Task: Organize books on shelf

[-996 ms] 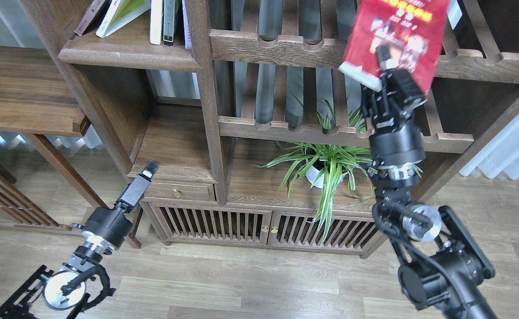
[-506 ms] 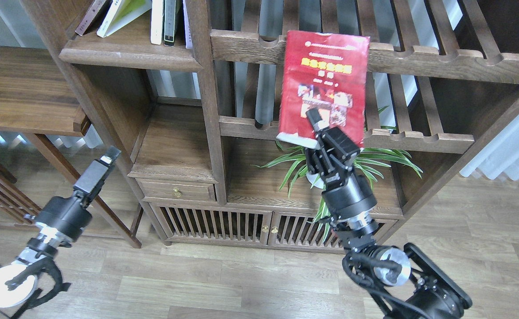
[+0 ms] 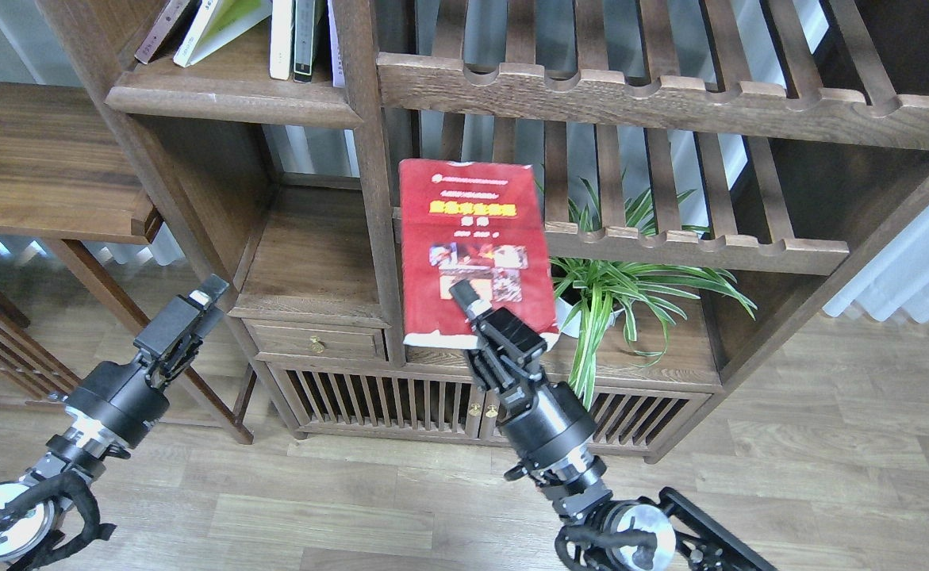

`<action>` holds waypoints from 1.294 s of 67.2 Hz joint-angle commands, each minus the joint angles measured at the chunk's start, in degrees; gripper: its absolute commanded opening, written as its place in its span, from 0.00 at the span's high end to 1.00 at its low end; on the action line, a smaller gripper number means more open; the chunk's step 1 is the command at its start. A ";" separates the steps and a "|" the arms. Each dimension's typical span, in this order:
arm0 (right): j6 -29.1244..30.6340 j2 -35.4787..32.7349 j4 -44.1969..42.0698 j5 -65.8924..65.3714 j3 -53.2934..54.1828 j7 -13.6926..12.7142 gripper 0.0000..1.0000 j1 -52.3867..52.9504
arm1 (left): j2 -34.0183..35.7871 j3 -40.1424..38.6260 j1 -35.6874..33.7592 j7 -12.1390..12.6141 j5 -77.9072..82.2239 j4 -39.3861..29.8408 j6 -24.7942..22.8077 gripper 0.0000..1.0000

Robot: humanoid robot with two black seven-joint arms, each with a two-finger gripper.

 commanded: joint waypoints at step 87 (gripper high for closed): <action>0.00 0.01 -7.89 -5.23 -7.85 -1.87 0.95 -0.84 | -5.22 18.42 -8.46 0.54 -3.57 -0.23 0.00 0.16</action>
